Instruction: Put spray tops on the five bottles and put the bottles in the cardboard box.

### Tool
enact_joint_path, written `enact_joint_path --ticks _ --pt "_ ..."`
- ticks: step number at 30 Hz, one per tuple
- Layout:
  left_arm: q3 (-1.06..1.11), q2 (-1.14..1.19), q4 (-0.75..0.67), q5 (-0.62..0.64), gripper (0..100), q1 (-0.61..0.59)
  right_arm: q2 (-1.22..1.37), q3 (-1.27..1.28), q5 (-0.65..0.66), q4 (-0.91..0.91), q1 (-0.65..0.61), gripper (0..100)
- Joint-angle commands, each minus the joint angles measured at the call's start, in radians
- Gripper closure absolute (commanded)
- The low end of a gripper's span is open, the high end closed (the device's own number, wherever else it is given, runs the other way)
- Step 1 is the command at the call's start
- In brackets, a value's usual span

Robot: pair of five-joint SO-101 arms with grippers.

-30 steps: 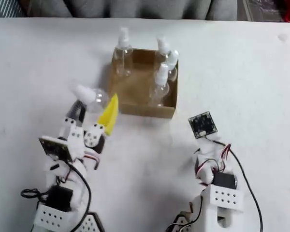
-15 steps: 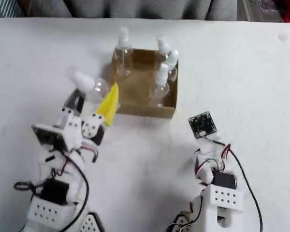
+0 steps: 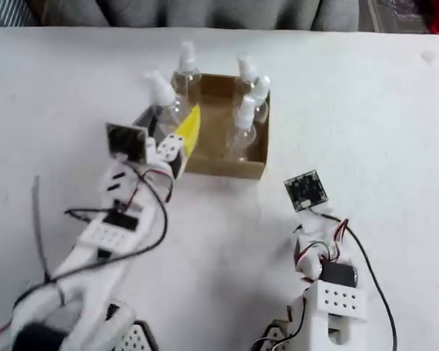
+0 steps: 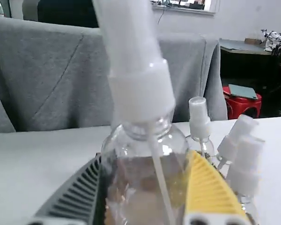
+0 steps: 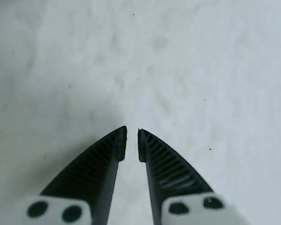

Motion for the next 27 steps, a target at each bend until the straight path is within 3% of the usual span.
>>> enact_joint_path --ticks 1,8,15,24,27 --pt "-0.135 0.249 -0.184 -0.012 98 -0.019 -0.01 -0.009 0.009 -0.018 -0.01 98.0" --pt "-0.279 0.547 -0.33 -0.012 98 -0.077 -0.01 -0.006 0.009 -0.024 -0.01 98.1" --pt "-0.304 0.7 -0.442 -0.012 98 -0.074 -0.01 -0.006 0.009 -0.024 -0.01 98.1" --pt "-0.388 0.816 -0.443 -0.014 98 -0.084 -0.01 -0.005 0.009 -0.024 -0.01 98.1" --pt "-0.411 0.849 -0.443 -0.083 98 -0.082 -0.01 -0.005 0.009 -0.022 -0.01 98.1"
